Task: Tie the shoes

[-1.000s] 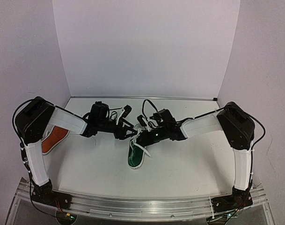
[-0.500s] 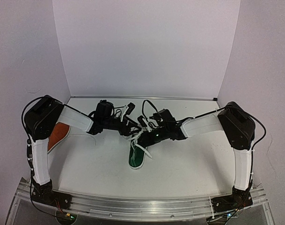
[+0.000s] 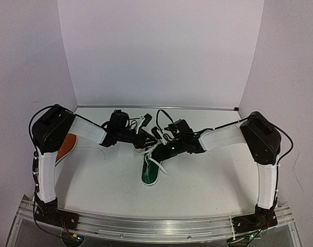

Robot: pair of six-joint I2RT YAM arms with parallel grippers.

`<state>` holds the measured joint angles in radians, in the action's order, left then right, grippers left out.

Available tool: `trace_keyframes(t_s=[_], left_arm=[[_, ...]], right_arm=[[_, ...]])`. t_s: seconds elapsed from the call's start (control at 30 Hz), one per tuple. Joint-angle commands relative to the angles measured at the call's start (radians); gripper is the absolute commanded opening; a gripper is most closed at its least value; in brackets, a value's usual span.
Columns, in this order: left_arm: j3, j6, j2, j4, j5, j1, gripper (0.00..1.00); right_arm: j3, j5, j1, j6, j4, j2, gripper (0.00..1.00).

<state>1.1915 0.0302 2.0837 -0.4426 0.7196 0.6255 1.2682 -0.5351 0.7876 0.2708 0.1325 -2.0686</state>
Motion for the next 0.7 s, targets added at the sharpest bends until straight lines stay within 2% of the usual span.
trace_keyframes(t_s=[0.0, 0.1, 0.13, 0.6, 0.63, 0.67], left_arm=[[0.017, -0.004, -0.007, -0.010, 0.025, 0.001, 0.16], [-0.004, -0.006, -0.030, -0.018, 0.011, -0.003, 0.02], [-0.014, -0.006, -0.038, -0.023, 0.005, -0.005, 0.00], [-0.138, 0.016, -0.133, -0.111, -0.060, -0.041, 0.00], [-0.134, 0.023, -0.131, -0.111, -0.048, -0.042, 0.02], [-0.126, 0.033, -0.129, -0.106, -0.035, -0.042, 0.09]], right_arm=[[0.008, 0.008, 0.022, -0.013, -0.004, 0.054, 0.00], [-0.001, 0.017, 0.021, -0.010, -0.006, 0.063, 0.00], [-0.003, 0.022, 0.022, -0.010, -0.008, 0.065, 0.00], [-0.057, 0.069, 0.021, -0.009, -0.026, 0.114, 0.00], [-0.059, 0.068, 0.021, -0.010, -0.026, 0.114, 0.00], [-0.058, 0.068, 0.020, -0.013, -0.027, 0.114, 0.00]])
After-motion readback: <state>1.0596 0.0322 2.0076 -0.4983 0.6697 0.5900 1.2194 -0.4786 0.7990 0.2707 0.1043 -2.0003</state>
